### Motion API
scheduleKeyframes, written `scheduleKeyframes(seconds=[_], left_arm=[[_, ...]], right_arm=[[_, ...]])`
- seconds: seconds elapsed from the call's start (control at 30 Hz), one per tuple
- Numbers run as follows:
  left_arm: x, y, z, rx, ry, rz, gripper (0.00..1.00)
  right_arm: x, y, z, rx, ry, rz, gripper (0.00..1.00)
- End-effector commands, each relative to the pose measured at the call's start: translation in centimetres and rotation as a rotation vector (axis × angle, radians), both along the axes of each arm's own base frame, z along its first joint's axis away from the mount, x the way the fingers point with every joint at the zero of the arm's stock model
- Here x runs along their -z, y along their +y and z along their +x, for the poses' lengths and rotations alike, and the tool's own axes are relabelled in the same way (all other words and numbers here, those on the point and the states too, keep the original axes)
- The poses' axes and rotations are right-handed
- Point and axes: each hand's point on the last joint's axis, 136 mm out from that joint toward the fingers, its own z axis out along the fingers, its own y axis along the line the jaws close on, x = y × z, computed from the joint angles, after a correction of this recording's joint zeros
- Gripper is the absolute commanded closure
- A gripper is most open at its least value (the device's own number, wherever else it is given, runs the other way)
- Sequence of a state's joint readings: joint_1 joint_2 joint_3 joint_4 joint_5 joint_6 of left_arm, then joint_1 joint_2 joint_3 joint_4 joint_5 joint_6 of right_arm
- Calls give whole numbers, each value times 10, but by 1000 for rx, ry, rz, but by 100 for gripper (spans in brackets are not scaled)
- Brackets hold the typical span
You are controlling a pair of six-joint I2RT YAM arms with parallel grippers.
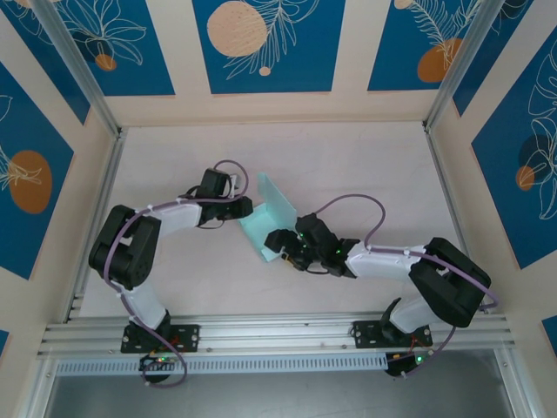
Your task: Fold the paper box
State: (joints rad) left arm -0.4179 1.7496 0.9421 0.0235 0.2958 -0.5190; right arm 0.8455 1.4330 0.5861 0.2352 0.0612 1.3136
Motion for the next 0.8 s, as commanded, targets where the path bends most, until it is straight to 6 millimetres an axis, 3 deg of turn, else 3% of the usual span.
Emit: scheduleKeyframes(seconds=[0.0,0.3,0.77], left_arm=[[9,-9,-20,23,48,-18,73],[5,-14,-40,2,39,-21,79],[0,-12,-78,-126,25,-34,85]], right_arm=[[-5,-2,6,1,1,-7,27],[-2,-13,16,35,28,-63,40],[42,-55,4,7,179,-483,47]])
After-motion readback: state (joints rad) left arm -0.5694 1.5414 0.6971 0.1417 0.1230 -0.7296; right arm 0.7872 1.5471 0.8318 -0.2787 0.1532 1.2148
